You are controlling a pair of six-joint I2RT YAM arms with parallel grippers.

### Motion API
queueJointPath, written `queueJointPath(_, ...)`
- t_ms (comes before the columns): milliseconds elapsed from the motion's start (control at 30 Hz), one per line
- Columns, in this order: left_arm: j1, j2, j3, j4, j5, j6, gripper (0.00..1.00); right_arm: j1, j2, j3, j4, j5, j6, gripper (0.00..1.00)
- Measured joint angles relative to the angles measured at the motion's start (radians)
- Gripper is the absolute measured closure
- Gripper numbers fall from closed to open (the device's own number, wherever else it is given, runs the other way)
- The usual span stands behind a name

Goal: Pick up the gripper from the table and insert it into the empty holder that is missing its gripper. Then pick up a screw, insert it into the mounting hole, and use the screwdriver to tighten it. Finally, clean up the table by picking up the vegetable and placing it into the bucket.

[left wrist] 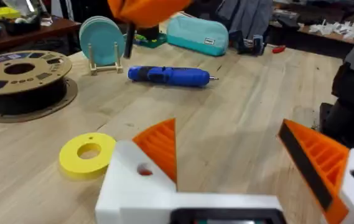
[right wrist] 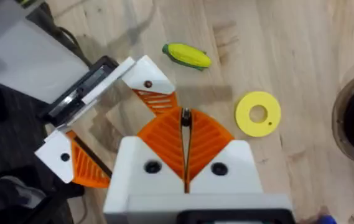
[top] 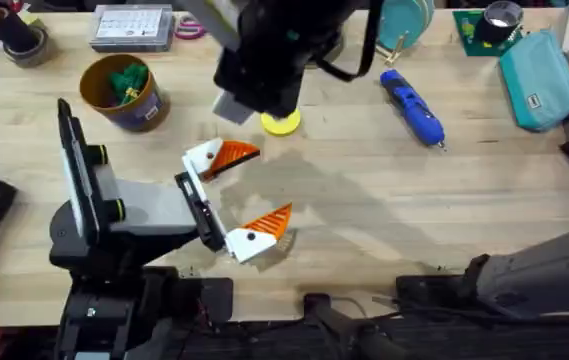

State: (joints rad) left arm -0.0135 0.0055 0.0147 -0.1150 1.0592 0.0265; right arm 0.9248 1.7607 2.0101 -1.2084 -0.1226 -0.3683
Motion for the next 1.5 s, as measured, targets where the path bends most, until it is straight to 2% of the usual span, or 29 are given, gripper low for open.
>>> queueJointPath(200, 0.0, 0.0, 0.0, 0.0, 0.0, 0.0, 0.015, 0.015, 0.0, -0.031, 0.014, -0.032, -0.008, 0.995)
queueJointPath(867, 0.0, 0.0, 0.0, 0.0, 0.0, 0.0, 0.015, 0.081, 0.0, -0.033, 0.03, -0.044, -0.022, 0.995)
queueJointPath(1500, 0.0, 0.0, 0.0, 0.0, 0.0, 0.0, 0.015, 0.095, 0.002, -0.091, 0.063, -0.044, -0.023, 0.995)
